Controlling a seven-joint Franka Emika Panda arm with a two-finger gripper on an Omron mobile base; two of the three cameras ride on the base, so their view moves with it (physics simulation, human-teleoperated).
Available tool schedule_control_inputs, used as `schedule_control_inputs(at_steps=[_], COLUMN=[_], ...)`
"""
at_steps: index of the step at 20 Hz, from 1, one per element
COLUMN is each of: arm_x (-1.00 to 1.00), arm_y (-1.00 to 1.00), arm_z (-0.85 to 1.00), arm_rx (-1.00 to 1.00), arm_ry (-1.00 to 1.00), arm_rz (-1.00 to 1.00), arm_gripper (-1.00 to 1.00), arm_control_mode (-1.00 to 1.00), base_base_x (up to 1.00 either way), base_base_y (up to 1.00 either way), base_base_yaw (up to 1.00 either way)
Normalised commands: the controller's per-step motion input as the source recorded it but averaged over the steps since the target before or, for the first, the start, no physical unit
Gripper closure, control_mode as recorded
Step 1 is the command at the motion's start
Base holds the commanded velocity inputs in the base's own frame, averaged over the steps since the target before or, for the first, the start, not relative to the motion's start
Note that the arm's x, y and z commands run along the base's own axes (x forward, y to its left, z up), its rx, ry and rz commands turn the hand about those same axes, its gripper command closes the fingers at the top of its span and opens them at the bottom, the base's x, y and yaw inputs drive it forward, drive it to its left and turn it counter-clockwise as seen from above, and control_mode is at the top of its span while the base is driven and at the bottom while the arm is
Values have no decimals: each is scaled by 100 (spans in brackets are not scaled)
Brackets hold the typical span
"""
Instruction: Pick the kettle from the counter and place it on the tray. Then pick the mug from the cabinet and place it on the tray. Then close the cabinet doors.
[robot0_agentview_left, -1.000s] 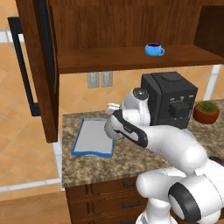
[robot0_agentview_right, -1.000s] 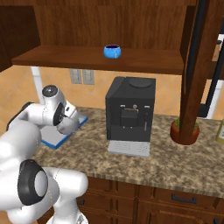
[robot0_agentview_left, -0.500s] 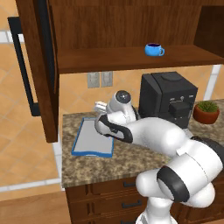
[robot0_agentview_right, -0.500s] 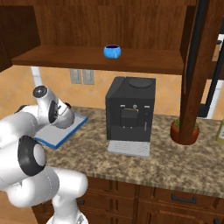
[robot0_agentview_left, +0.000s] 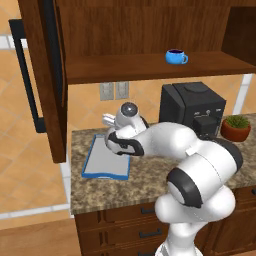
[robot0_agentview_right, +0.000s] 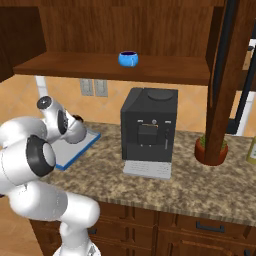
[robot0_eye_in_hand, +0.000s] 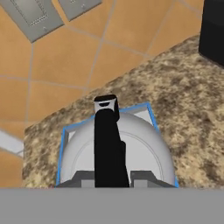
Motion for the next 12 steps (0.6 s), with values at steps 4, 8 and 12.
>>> schedule_control_inputs(at_steps=[4, 8, 12], arm_x=[17, 2, 3], arm_y=[0, 0, 0], arm_z=[-11, -4, -9], arm_rx=[1, 11, 10], arm_ry=[0, 0, 0], arm_rz=[-10, -5, -1], arm_gripper=[100, 100, 100], arm_control_mode=[-100, -100, -100], base_base_x=[0, 0, 0], base_base_y=[0, 0, 0], base_base_yaw=[0, 0, 0])
